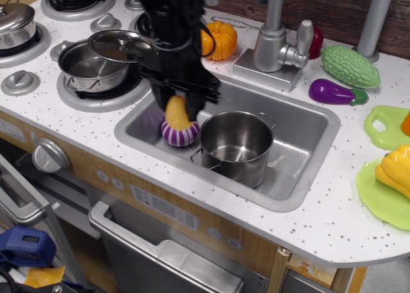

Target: Put corn in pot which is in sink

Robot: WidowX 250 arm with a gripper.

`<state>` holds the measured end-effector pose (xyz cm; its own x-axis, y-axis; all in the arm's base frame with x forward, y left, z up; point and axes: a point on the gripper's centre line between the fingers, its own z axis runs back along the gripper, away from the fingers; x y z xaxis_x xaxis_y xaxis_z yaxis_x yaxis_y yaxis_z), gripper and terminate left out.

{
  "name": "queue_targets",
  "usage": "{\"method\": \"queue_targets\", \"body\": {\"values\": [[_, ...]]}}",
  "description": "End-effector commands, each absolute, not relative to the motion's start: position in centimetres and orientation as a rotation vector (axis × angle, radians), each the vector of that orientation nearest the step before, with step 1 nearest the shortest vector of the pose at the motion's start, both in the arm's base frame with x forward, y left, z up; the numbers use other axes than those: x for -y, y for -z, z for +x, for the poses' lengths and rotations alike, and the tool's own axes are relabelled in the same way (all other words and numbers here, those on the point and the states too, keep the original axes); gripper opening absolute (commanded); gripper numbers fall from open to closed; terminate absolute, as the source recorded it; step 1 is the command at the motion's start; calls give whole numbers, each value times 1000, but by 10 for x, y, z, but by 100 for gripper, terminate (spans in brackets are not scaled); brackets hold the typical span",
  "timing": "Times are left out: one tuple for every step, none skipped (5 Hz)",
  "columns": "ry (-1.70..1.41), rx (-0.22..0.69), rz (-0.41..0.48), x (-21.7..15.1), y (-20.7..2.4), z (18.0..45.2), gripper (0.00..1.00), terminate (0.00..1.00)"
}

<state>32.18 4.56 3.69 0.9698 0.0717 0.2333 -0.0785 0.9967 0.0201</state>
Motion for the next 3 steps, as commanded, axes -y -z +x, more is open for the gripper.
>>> {"method": "queue_targets", "body": {"values": [[-60, 326, -34, -20, -19, 348, 0, 0], [-48, 339, -56, -3, -12, 362, 0, 0], [-23, 385, -71, 6, -6, 370, 0, 100]]}}
